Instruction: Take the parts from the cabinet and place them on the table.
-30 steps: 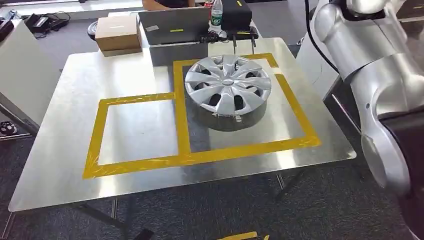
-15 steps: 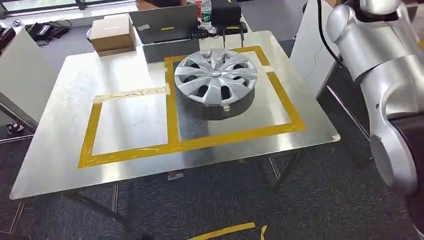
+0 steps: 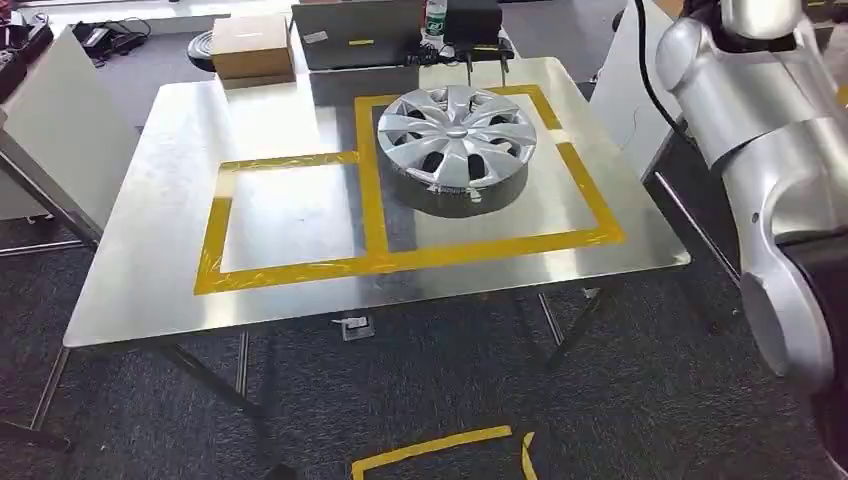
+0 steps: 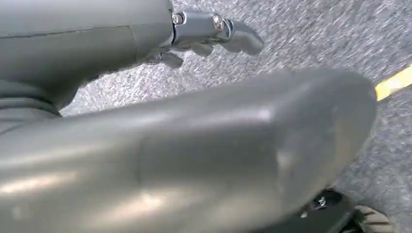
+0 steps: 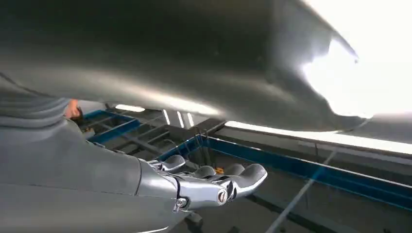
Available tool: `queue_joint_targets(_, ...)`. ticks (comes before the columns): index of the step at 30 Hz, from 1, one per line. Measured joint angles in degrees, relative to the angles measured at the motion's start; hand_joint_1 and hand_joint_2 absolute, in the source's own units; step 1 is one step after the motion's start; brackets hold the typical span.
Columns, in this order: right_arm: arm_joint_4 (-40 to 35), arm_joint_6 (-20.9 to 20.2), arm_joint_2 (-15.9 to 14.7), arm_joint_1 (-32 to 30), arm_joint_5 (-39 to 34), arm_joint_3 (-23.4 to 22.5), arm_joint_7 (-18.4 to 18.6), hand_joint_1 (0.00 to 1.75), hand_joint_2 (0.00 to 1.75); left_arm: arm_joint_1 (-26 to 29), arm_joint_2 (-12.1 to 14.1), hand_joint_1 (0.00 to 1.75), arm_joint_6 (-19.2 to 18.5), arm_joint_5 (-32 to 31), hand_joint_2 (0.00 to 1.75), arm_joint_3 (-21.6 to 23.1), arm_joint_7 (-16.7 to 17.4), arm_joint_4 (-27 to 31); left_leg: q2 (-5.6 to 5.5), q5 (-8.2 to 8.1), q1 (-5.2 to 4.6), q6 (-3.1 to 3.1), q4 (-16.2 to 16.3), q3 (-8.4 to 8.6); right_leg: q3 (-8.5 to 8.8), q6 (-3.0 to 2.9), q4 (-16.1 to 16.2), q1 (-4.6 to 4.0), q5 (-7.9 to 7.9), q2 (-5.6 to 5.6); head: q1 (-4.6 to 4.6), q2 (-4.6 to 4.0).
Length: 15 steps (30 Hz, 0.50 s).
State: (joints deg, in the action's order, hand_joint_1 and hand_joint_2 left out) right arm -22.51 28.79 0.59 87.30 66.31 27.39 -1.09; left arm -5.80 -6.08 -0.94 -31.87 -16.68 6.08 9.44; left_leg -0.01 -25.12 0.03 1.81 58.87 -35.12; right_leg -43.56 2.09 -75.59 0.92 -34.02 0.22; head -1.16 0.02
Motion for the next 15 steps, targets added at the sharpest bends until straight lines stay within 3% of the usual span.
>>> queue_joint_targets(1,0.0,0.1,-0.6,-0.5,-0.2,0.0,0.0,0.00,0.00,0.0,0.0,0.00,-0.2,-0.3,0.00,0.0,0.1,0.0,0.00,0.62,-0.07,0.04,0.1,-0.84,0.35,-0.06,-1.4,-0.01,0.87,0.00,0.04,0.00)
queue_joint_targets(2,0.0,0.1,-1.1,-1.0,-0.3,0.0,-0.2,0.00,0.00,0.0,0.0,0.00,-0.3,-0.5,0.00,0.0,0.2,0.0,-0.01,1.17,-0.14,0.04,0.2,-1.57,1.75,-0.23,-0.3,-0.06,2.78,-0.01,0.04,0.00)
queue_joint_targets(3,0.0,0.2,-1.5,-1.2,-0.3,0.0,-0.5,0.00,0.00,-0.1,0.0,0.00,-0.3,-0.6,0.00,0.0,0.4,0.0,-0.03,1.72,-0.25,-0.01,0.3,-2.36,4.29,-0.55,2.9,-0.16,4.96,-0.01,0.09,0.00)
queue_joint_targets(4,0.0,0.3,-1.8,-1.2,-0.3,0.0,-0.7,0.00,0.00,-0.2,0.0,0.00,-0.3,-0.7,0.00,0.0,0.4,0.0,-0.06,2.23,-0.40,-0.13,0.4,-3.00,7.56,-1.02,7.5,-0.36,6.16,0.00,0.11,0.00)
queue_joint_targets(5,0.0,0.4,-1.9,-1.1,-0.3,0.0,-0.7,0.00,0.00,-0.3,0.0,0.00,-0.4,-0.7,0.00,0.0,0.4,0.0,-0.04,2.65,-0.39,-0.25,0.5,-3.33,11.29,-1.61,12.5,-0.64,5.43,0.00,0.11,0.00)
queue_joint_targets(6,-0.1,0.4,-1.9,-1.1,-0.3,-0.1,-0.7,0.00,0.00,-0.4,0.0,0.00,-0.5,-0.8,0.00,0.0,0.4,0.1,-0.06,3.03,-0.76,-0.64,0.6,-3.76,13.75,-2.05,17.0,-0.92,3.33,-0.18,0.09,0.00)
queue_joint_targets(7,-0.1,0.3,-2.0,-1.2,-0.3,-0.1,-0.6,0.00,0.00,-0.4,0.0,0.00,-0.5,-0.9,0.00,-0.1,0.5,0.1,0.07,3.57,-0.52,-1.04,0.2,-3.55,13.21,-1.93,16.3,-1.10,4.17,-0.17,-0.11,0.00)
queue_joint_targets(9,-0.1,0.4,-2.5,-1.1,-0.4,-0.1,-0.3,0.00,0.00,-0.8,0.1,0.00,-0.5,-1.1,0.00,-0.1,0.6,0.1,0.03,4.77,-0.20,-1.68,-0.3,-3.67,12.84,-2.41,16.9,-1.29,4.81,-0.14,0.04,0.00)
queue_joint_targets(10,-0.1,0.4,-2.8,-1.3,-0.4,-0.1,-0.2,0.00,0.00,-0.8,0.2,0.00,-0.6,-1.2,0.00,-0.1,0.7,0.1,-0.05,5.05,-0.50,-2.12,-0.5,-3.95,12.64,-2.80,17.5,-0.92,5.72,-0.34,0.13,0.00)
queue_joint_targets(11,-0.1,0.6,-2.9,-1.3,-0.3,-0.1,0.0,0.00,0.00,-0.8,0.2,0.00,-0.6,-1.2,0.00,-0.1,0.7,0.1,-0.12,3.63,-0.29,-2.36,0.0,-4.41,12.11,-3.08,17.8,-0.65,6.52,-0.67,0.07,0.00)
queue_joint_targets(12,-0.1,0.7,-2.9,-1.4,-0.3,-0.1,0.2,0.00,0.00,-0.8,0.2,0.00,-0.9,-1.2,0.00,-0.1,0.7,0.1,-0.12,0.10,-0.23,-2.66,2.4,-5.53,11.24,-3.56,17.8,-0.48,7.28,-0.63,-0.13,0.00)
queue_joint_targets(14,0.0,0.7,-3.3,-1.5,-0.3,-0.1,0.6,0.00,0.00,-1.0,0.2,0.00,-0.9,-1.3,0.00,-0.1,0.9,0.1,-0.09,-6.19,0.21,-3.18,10.8,-8.03,9.40,-3.57,17.8,-0.40,8.71,-0.55,-0.17,0.00)
queue_joint_targets(15,0.0,0.7,-3.5,-1.8,-0.3,-0.1,0.7,0.00,0.00,-1.2,0.3,0.00,-0.9,-1.3,0.00,-0.1,1.0,0.1,-0.10,-7.65,0.36,-3.40,15.0,-8.82,8.40,-3.46,17.8,-0.34,9.48,-0.50,-0.22,0.00)
